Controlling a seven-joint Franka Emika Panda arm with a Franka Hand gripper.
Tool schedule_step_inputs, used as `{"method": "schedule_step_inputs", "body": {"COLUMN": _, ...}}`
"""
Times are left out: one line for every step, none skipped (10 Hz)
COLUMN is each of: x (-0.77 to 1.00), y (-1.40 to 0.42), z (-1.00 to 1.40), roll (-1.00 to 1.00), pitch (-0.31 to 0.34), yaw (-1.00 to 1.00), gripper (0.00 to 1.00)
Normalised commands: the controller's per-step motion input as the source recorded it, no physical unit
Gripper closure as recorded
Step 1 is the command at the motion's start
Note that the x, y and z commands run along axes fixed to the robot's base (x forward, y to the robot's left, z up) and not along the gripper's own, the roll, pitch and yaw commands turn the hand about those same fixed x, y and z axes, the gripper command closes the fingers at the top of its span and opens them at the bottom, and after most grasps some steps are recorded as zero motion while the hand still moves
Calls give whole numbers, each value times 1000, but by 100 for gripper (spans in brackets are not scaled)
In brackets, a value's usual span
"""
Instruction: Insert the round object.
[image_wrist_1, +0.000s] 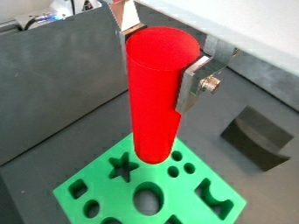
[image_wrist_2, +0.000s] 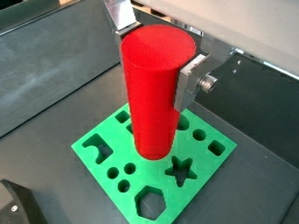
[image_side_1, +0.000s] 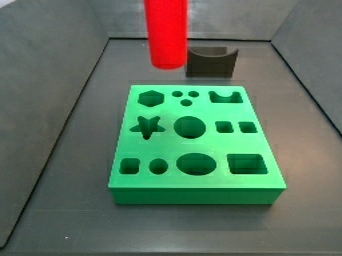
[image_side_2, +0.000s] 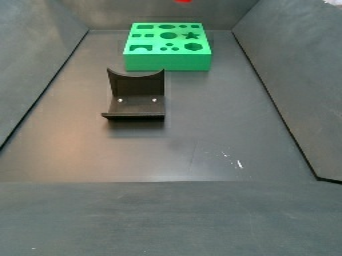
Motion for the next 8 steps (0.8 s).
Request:
{"method": "schedule_step_inputs", "body": {"x": 263, "y": -400, "z": -809, "roll": 216, "pitch": -83, "yaw": 0, "gripper": 100}}
{"method": "schedule_step_inputs", "body": {"x": 340, "y": -309, "z": -809, "roll": 227, "pitch": -17, "yaw": 0, "gripper": 100}}
{"method": "schedule_step_inputs", "body": {"x": 360, "y": -331, "z": -869, "roll": 156, "pitch": -66, "yaw": 0, "gripper": 100}}
{"method": "schedule_step_inputs", "body": {"x": 289, "y": -260, "z": -731, "roll": 76, "pitch": -84, "yaw": 0, "gripper": 100}}
{"method": "schedule_step_inputs", "body": {"x": 217, "y": -140, "z": -583, "roll": 3, "pitch": -66, "yaw": 0, "gripper": 100}}
{"method": "schedule_step_inputs", "body": {"x": 246, "y": 0, "z": -423, "roll": 41, "pitch": 0, "yaw": -46, "gripper": 100}}
{"method": "schedule_step_inputs", "body": {"x": 111, "y": 34, "z": -249, "roll": 137, "pitch": 20, "yaw": 0, "gripper": 100}}
{"method": "schedule_step_inputs", "body": {"x": 49, "y": 0, "z": -317, "roll": 103, "pitch": 0, "yaw": 0, "gripper": 100}}
